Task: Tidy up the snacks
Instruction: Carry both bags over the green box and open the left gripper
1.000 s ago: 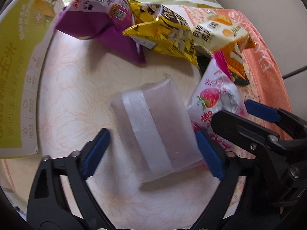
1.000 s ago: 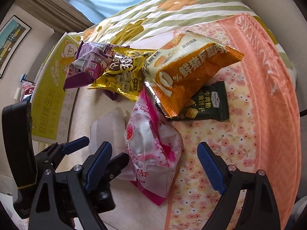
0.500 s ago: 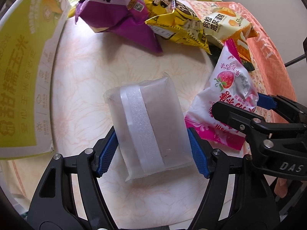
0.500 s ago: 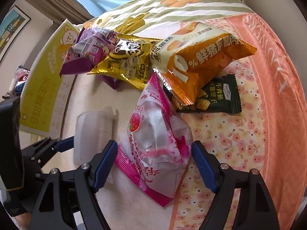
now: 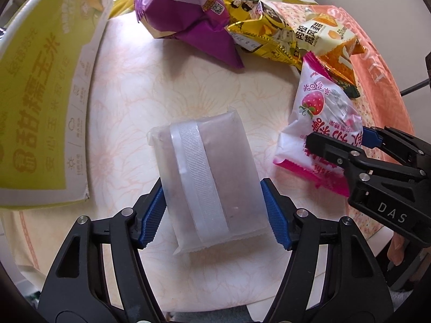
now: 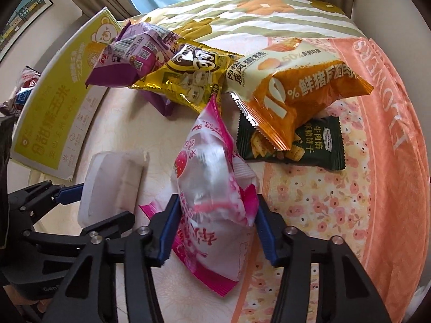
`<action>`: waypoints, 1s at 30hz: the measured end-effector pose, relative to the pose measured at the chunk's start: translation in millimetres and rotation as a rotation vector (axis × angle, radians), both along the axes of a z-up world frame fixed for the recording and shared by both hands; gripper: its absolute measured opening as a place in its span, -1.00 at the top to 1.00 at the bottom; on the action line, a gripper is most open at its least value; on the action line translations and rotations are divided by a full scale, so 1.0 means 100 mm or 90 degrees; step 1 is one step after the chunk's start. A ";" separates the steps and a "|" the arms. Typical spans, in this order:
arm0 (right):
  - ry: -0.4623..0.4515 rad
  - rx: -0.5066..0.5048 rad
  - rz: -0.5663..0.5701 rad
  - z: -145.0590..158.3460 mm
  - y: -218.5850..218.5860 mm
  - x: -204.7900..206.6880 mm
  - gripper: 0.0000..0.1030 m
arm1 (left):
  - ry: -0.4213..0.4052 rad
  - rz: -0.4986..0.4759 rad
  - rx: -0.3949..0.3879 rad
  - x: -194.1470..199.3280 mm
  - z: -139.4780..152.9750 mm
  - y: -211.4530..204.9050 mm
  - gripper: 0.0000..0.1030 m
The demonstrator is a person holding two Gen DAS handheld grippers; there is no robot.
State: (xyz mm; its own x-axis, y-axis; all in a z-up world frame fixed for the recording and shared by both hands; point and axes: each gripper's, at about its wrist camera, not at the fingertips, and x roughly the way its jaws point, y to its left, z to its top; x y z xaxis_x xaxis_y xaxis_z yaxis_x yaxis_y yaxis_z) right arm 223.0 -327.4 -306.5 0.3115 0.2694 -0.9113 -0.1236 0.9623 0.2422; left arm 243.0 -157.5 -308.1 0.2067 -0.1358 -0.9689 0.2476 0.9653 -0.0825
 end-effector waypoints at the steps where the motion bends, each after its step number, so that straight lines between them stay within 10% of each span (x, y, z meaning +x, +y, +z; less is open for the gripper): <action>1: -0.003 -0.001 0.002 0.04 -0.04 -0.04 0.15 | -0.003 0.001 -0.002 -0.02 0.03 0.03 -0.25; 18: -0.153 -0.008 0.010 1.20 -0.30 -0.50 0.18 | -0.147 0.062 -0.151 -0.37 1.20 0.28 -0.21; 30: -0.271 0.030 0.086 2.07 0.35 0.02 0.18 | -0.302 0.138 -0.179 -0.11 2.21 1.01 -0.21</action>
State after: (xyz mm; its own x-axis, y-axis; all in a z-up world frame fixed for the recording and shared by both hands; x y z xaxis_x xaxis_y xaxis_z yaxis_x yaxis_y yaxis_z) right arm 225.5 -292.8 -99.5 0.6153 0.3717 -0.6952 -0.3455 0.9198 0.1860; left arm 232.0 -56.2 -87.4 0.6604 -0.2803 -0.6966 0.1193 0.9551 -0.2712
